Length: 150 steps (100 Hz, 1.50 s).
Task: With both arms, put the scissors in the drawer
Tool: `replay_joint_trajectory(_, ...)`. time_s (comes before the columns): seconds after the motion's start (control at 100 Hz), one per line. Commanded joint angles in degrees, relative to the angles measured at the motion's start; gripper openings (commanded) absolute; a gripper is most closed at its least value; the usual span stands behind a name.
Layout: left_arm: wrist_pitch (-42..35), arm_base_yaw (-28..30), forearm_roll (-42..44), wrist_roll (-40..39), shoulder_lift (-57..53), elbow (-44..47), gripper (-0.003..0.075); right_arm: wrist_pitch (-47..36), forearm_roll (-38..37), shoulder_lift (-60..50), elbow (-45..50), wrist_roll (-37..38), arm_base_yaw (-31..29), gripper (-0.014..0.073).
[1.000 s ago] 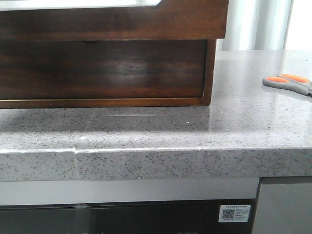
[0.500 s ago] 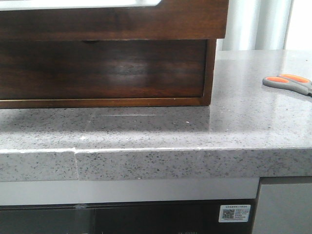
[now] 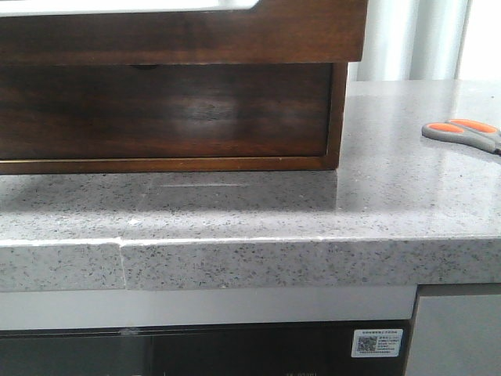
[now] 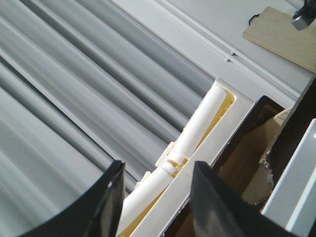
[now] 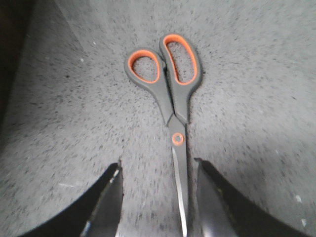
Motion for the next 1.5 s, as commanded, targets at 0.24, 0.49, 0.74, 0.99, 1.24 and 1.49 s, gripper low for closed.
replay_joint_trajectory(0.24, -0.4, -0.5, -2.5, -0.9, -0.5, -1.5, 0.0295, 6.8, -2.2, 15.6, -15.1, -0.3, 0.0, 0.0302)
replay_joint_trajectory(0.49, -0.4, -0.5, -2.5, -0.9, -0.5, -1.5, 0.0295, 11.0, -4.8, 20.7, -19.0, -0.3, 0.0, 0.0302)
replay_joint_trajectory(0.74, -0.3, -0.5, -2.5, -0.9, -0.5, -1.5, 0.0295, 13.8, -5.3, 25.2, -22.8, -0.3, 0.0, 0.0302)
replay_joint_trajectory(0.99, -0.3, -0.5, -2.5, -0.9, -0.5, -1.5, 0.0295, 16.3, -6.1, 28.3, -24.7, -0.3, 0.0, 0.0302)
replay_joint_trajectory(1.24, -0.3, -0.5, -2.5, -0.9, -0.5, -1.5, 0.0295, 16.4, -6.1, 28.3, -24.7, -0.3, 0.0, 0.0253)
replay_joint_trajectory(1.49, -0.3, -0.5, -2.5, -0.9, -0.5, -1.5, 0.0295, 17.5, -6.2, 28.3, -24.7, -0.3, 0.0, 0.0049)
